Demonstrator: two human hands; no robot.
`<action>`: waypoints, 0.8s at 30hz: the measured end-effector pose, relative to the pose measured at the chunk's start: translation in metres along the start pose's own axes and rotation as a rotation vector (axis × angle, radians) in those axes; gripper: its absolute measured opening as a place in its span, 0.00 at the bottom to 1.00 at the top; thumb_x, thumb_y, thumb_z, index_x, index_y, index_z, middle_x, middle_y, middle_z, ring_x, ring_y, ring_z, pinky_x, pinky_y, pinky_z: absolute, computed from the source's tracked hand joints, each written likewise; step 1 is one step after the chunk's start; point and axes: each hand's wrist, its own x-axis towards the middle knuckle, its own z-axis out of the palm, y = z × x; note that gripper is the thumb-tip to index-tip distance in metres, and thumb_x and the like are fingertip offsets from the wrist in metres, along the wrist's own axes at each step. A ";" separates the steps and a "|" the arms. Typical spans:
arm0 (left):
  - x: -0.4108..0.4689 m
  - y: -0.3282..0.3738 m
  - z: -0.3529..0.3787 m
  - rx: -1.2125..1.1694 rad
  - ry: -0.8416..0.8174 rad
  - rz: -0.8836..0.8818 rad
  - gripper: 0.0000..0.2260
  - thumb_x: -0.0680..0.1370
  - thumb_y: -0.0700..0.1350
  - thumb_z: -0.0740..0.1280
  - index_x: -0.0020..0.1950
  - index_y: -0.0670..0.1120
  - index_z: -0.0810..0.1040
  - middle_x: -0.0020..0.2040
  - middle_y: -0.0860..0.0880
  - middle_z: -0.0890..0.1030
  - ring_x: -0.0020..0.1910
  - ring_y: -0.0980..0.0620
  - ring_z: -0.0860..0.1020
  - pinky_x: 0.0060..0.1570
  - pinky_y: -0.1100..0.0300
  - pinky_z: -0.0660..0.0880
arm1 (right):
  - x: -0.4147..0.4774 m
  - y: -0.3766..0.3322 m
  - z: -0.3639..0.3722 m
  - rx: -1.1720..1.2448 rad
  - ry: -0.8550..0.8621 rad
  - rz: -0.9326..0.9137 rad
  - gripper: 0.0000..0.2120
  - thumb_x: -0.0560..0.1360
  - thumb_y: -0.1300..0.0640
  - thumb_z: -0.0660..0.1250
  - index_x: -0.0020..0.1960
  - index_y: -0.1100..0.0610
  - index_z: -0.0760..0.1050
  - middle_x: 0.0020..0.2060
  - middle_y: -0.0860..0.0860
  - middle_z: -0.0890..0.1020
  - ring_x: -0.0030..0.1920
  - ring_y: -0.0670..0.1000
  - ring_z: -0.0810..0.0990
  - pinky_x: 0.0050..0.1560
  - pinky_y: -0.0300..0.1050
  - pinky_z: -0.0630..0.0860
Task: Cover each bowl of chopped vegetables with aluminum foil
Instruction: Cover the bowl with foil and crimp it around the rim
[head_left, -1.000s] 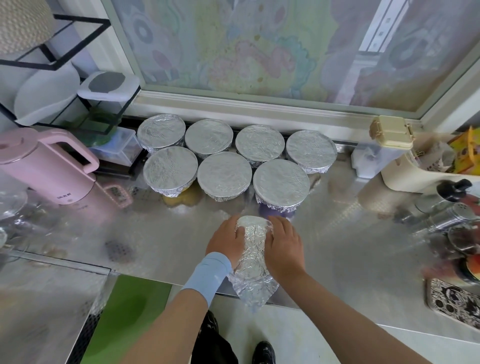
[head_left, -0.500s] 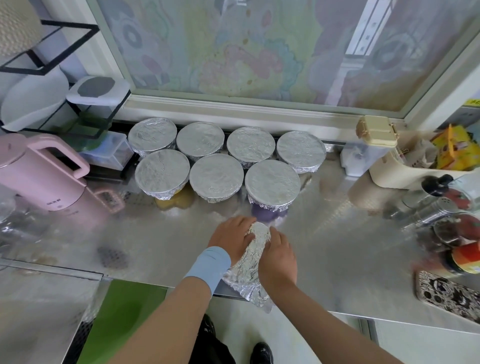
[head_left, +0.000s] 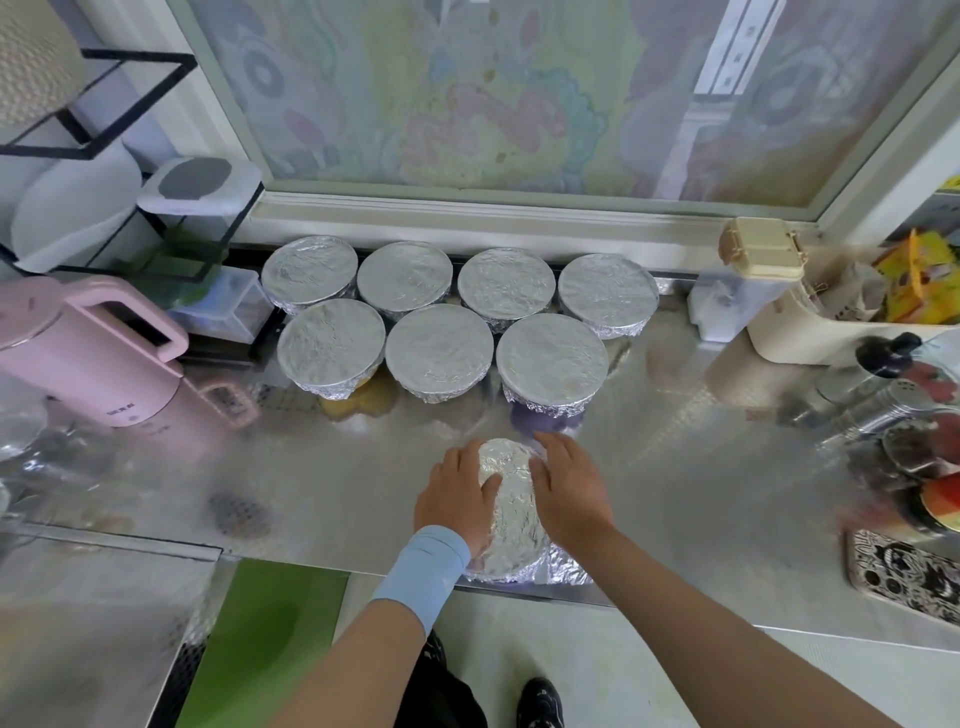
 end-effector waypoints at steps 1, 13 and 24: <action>-0.002 -0.001 0.001 0.020 0.018 -0.018 0.25 0.83 0.57 0.53 0.77 0.51 0.55 0.75 0.50 0.61 0.71 0.48 0.64 0.66 0.52 0.68 | -0.004 -0.001 0.000 -0.074 0.079 0.000 0.17 0.80 0.57 0.60 0.69 0.56 0.71 0.65 0.53 0.75 0.65 0.57 0.72 0.65 0.50 0.67; -0.012 -0.002 0.011 -0.098 0.153 0.032 0.25 0.82 0.50 0.57 0.78 0.48 0.56 0.78 0.51 0.59 0.75 0.50 0.58 0.73 0.57 0.58 | -0.026 -0.014 0.010 0.284 -0.002 0.253 0.22 0.82 0.52 0.56 0.76 0.49 0.61 0.72 0.45 0.68 0.69 0.49 0.68 0.66 0.43 0.63; -0.035 -0.012 0.010 0.225 -0.019 0.315 0.40 0.72 0.73 0.50 0.80 0.56 0.44 0.79 0.52 0.35 0.76 0.52 0.31 0.75 0.45 0.34 | -0.028 0.003 0.005 0.245 0.024 0.180 0.20 0.83 0.50 0.52 0.75 0.49 0.62 0.73 0.46 0.66 0.70 0.50 0.67 0.69 0.47 0.64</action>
